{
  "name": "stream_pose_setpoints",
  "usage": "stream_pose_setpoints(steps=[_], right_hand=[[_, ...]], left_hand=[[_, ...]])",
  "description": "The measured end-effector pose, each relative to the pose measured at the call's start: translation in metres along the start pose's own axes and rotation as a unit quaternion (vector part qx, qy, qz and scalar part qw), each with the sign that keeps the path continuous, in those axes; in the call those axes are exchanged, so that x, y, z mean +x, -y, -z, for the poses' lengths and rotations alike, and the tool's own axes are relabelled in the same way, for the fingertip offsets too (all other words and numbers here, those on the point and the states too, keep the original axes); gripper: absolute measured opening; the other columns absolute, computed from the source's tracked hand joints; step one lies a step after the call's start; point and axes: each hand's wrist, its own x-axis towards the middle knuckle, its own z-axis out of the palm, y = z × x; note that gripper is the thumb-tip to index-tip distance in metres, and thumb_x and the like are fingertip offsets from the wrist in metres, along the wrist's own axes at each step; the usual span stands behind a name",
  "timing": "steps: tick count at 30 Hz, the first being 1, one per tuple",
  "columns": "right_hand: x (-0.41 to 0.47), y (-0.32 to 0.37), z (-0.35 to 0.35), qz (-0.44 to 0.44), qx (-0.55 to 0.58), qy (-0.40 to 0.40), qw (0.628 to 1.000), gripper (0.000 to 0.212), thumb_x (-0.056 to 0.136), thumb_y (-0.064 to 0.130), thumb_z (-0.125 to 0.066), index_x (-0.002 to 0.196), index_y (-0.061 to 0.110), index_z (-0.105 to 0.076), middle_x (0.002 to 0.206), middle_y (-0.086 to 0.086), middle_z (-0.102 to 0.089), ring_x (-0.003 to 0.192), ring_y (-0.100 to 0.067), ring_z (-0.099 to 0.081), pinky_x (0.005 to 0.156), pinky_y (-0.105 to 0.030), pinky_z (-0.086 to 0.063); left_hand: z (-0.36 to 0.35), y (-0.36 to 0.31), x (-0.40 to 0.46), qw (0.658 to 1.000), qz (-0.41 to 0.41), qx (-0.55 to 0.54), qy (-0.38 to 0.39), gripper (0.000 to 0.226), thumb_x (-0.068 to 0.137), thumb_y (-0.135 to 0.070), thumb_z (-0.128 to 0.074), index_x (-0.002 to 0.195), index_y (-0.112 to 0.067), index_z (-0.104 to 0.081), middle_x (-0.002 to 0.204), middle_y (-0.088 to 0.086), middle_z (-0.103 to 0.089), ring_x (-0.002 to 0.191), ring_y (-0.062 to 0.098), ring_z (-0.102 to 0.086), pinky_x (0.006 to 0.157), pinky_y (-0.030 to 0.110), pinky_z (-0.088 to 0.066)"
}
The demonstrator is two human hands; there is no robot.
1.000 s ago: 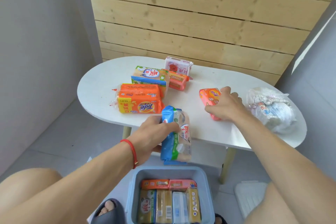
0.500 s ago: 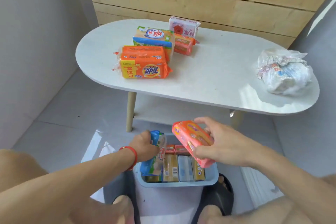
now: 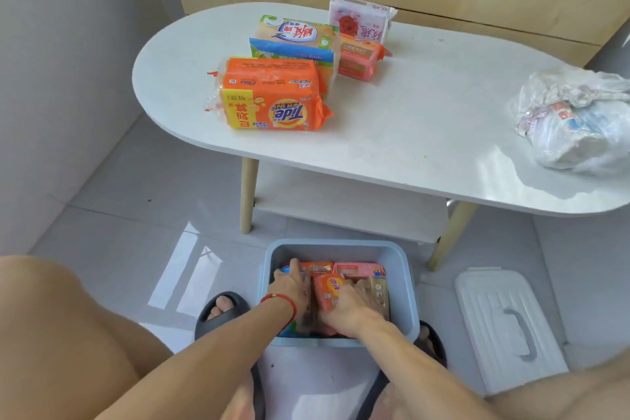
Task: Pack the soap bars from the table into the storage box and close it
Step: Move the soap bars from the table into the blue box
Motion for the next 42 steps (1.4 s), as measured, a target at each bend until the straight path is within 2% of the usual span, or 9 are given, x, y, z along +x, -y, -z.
stream_pose_setpoints(steps=[3, 10, 16, 21, 26, 31, 34, 38, 42], right_hand=[[0.007, 0.003, -0.016, 0.001, 0.025, 0.003, 1.000, 0.107, 0.070, 0.057, -0.075, 0.155, 0.010, -0.030, 0.155, -0.015, -0.038, 0.138, -0.037, -0.045, 0.108, -0.047, -0.046], [0.017, -0.003, -0.017, 0.035, -0.001, 0.015, 0.999, 0.072, 0.090, 0.027, -0.068, 0.151, 0.013, -0.033, 0.144, -0.010, -0.053, 0.125, -0.033, -0.058, 0.099, -0.045, -0.052], [0.014, 0.000, -0.022, 0.025, -0.023, 0.013, 0.999, 0.073, 0.095, 0.018, -0.065, 0.157, 0.016, -0.026, 0.156, -0.010, -0.039, 0.131, -0.034, -0.055, 0.103, -0.044, -0.050], [0.016, 0.000, -0.019, 0.027, -0.028, 0.028, 0.999, 0.060, 0.094, 0.008, -0.064, 0.148, 0.016, -0.042, 0.151, -0.009, -0.046, 0.129, -0.032, -0.056, 0.102, -0.041, -0.051], [0.010, 0.011, -0.026, 0.031, -0.070, 0.042, 0.996, 0.059, 0.092, 0.003, -0.063, 0.148, 0.007, -0.044, 0.155, -0.018, -0.033, 0.124, -0.036, -0.056, 0.097, -0.038, -0.052], [0.005, 0.018, -0.039, 0.050, -0.093, 0.047, 0.993, 0.047, 0.091, 0.008, -0.065, 0.137, 0.009, -0.056, 0.144, -0.020, -0.043, 0.126, -0.037, -0.052, 0.102, -0.042, -0.051], [0.005, 0.014, -0.039, 0.058, -0.095, 0.052, 0.992, 0.050, 0.093, 0.013, -0.063, 0.141, 0.011, -0.053, 0.152, -0.021, -0.030, 0.135, -0.041, -0.040, 0.110, -0.048, -0.044], [0.006, 0.002, -0.027, 0.064, -0.041, 0.051, 0.996, 0.043, 0.098, 0.019, -0.054, 0.142, 0.019, -0.057, 0.163, -0.014, -0.028, 0.134, -0.038, -0.050, 0.110, -0.046, -0.045], [0.000, -0.006, -0.015, 0.067, 0.017, 0.003, 0.998, 0.039, 0.100, 0.028, -0.054, 0.139, 0.022, -0.060, 0.145, -0.006, -0.053, 0.126, -0.032, -0.058, 0.106, -0.045, -0.048]], left_hand=[[-0.010, 0.000, 0.006, 0.991, -0.005, 0.127, 0.032, 0.063, 0.097, -0.003, -0.051, 0.150, -0.009, -0.019, 0.149, 0.028, -0.029, 0.131, 0.038, -0.053, 0.107, 0.041, -0.046], [-0.032, 0.016, 0.019, 0.911, -0.112, 0.393, -0.060, 0.051, 0.098, -0.022, -0.052, 0.143, -0.001, -0.039, 0.140, 0.026, -0.040, 0.130, 0.044, -0.038, 0.106, 0.046, -0.046], [-0.037, 0.029, 0.022, 0.920, -0.126, 0.366, -0.054, 0.050, 0.100, -0.007, -0.049, 0.147, 0.001, -0.033, 0.142, 0.026, -0.037, 0.128, 0.034, -0.048, 0.104, 0.041, -0.051], [-0.047, 0.032, 0.013, 0.915, -0.138, 0.366, -0.099, 0.050, 0.098, -0.003, -0.042, 0.147, 0.002, -0.030, 0.146, 0.027, -0.030, 0.127, 0.037, -0.042, 0.098, 0.040, -0.050], [-0.048, 0.032, 0.010, 0.913, -0.112, 0.391, -0.003, 0.043, 0.098, 0.001, -0.047, 0.141, 0.000, -0.045, 0.140, 0.025, -0.048, 0.125, 0.035, -0.055, 0.106, 0.041, -0.050], [-0.037, 0.023, 0.009, 0.924, -0.099, 0.368, 0.034, 0.039, 0.100, -0.004, -0.045, 0.139, 0.000, -0.047, 0.142, 0.023, -0.050, 0.124, 0.034, -0.060, 0.103, 0.038, -0.051], [-0.028, 0.020, 0.004, 0.939, -0.096, 0.329, -0.014, 0.034, 0.097, -0.009, -0.050, 0.130, -0.007, -0.055, 0.135, 0.017, -0.058, 0.120, 0.032, -0.061, 0.098, 0.039, -0.052], [-0.016, 0.035, -0.007, 0.918, -0.142, 0.307, -0.206, 0.044, 0.078, -0.007, -0.061, 0.120, -0.016, -0.057, 0.124, 0.013, -0.053, 0.110, 0.033, -0.050, 0.085, 0.044, -0.044], [-0.007, 0.050, 0.007, 0.963, -0.008, 0.125, -0.237, 0.080, 0.085, -0.013, -0.062, 0.152, -0.013, -0.019, 0.129, 0.016, -0.047, 0.097, 0.034, -0.063, 0.072, 0.042, -0.054]])
